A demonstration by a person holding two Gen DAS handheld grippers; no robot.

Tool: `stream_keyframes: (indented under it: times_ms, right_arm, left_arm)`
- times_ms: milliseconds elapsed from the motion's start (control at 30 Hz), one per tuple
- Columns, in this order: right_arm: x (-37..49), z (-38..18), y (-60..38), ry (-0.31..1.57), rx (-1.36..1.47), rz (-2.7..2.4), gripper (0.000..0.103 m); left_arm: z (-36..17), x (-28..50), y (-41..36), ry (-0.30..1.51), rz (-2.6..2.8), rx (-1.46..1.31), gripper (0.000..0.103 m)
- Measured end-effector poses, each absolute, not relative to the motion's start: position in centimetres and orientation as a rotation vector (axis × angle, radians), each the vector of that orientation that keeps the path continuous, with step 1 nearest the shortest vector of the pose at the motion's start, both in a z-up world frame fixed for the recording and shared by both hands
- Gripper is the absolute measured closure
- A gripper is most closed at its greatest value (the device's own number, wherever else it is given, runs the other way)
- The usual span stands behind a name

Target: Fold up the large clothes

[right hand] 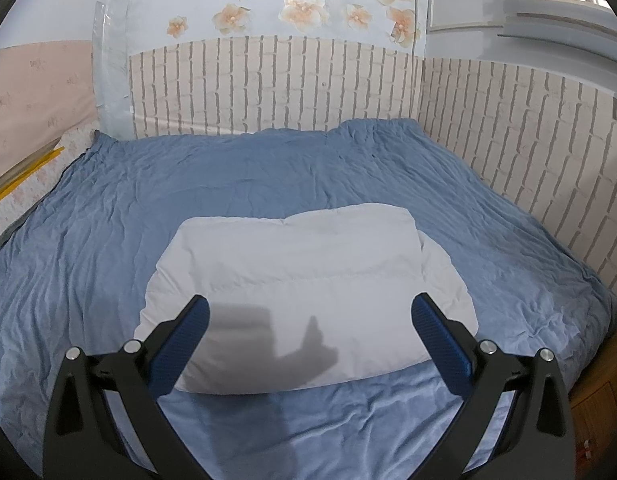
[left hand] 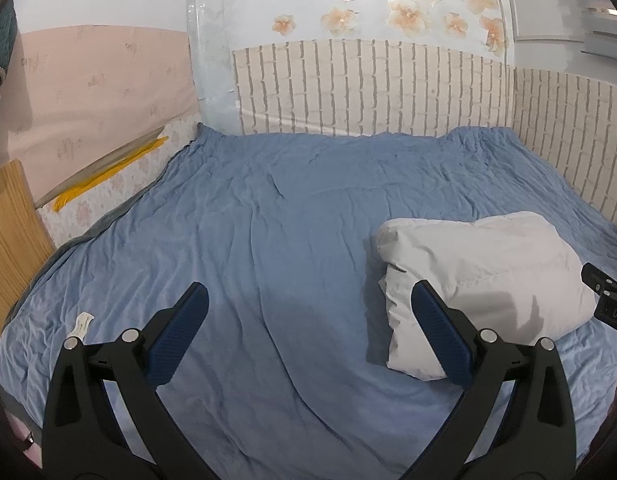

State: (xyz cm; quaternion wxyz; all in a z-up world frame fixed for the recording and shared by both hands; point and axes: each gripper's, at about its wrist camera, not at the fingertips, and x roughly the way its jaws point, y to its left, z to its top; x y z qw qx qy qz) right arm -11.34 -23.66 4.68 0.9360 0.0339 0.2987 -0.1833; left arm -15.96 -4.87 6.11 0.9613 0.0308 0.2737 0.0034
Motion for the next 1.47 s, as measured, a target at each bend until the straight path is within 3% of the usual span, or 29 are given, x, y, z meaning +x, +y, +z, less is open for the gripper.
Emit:
stream_keyframes:
  times_ms: [1467]
  right_arm:
    - [-11.9,3.9,-25.6,0.617,0.071,-0.385,0.002]
  left_arm:
    - [6.1,-16.3,-5.5,0.547,-0.009,0.071,0.003]
